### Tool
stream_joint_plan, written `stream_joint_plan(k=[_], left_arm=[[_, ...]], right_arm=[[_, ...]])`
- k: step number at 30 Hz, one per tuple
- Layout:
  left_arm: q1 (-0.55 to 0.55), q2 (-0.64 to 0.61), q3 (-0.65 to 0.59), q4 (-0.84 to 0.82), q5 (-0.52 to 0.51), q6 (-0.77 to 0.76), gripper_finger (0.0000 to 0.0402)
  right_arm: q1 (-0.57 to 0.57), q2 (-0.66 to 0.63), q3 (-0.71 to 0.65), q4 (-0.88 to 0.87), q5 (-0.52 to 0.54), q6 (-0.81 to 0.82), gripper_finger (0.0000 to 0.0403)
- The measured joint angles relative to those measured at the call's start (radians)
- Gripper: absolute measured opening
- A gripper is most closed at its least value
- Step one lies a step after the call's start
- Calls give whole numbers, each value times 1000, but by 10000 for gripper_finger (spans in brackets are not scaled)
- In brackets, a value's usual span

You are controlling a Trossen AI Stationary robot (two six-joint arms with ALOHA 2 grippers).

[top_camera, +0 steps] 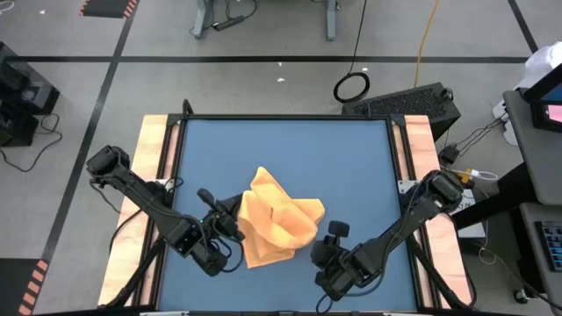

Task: Roll towel into tight, uniform cylinder
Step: Fold the orange microfiber cloth

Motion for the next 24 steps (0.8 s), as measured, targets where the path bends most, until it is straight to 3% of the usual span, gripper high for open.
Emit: stream_joint_plan(k=[5,12,16,21,24], left_arm=[[0,0,0,-3,2,-2,0],[0,0,0,-4,3,-26,0],[0,0,0,-3,6,-27,0],[0,0,0,-3,15,-27,0],[0,0,0,-3,31,-27,0]], right_arm=[[26,56,0,19,32,22,154],[31,146,0,66,240,133,194],[3,200,0,42,280,148,205],[-29,239,0,-53,345,203,185],[-32,220,-1,-107,418,238,128]])
